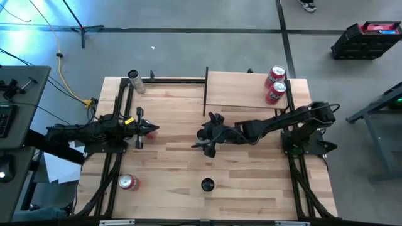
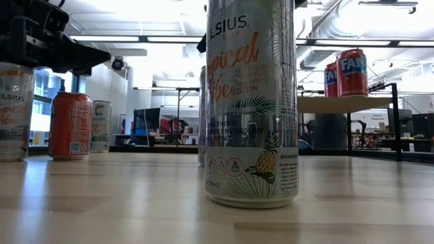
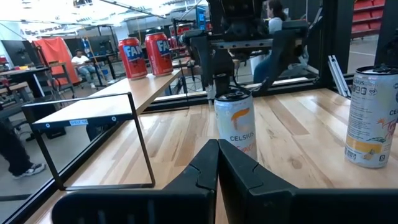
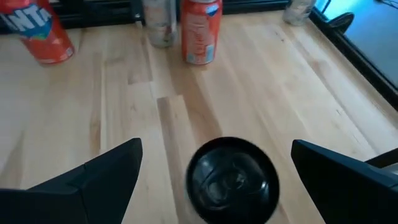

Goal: Place canned beverage on shelf
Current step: Put the white soda can on the shelf

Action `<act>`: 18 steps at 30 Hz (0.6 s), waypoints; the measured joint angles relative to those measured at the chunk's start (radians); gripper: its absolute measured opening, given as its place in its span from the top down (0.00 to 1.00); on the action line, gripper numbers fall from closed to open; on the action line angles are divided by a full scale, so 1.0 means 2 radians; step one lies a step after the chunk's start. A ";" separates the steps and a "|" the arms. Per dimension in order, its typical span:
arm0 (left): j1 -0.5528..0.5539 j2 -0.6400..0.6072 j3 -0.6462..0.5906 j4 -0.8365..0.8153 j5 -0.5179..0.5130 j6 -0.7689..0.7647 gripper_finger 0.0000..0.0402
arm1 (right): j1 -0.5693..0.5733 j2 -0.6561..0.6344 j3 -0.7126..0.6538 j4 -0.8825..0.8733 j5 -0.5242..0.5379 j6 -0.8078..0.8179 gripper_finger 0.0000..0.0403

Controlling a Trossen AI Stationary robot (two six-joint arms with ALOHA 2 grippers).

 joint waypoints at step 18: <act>0.000 0.000 0.000 0.000 0.000 0.000 0.99 | -0.009 0.027 0.000 -0.033 -0.010 0.011 0.13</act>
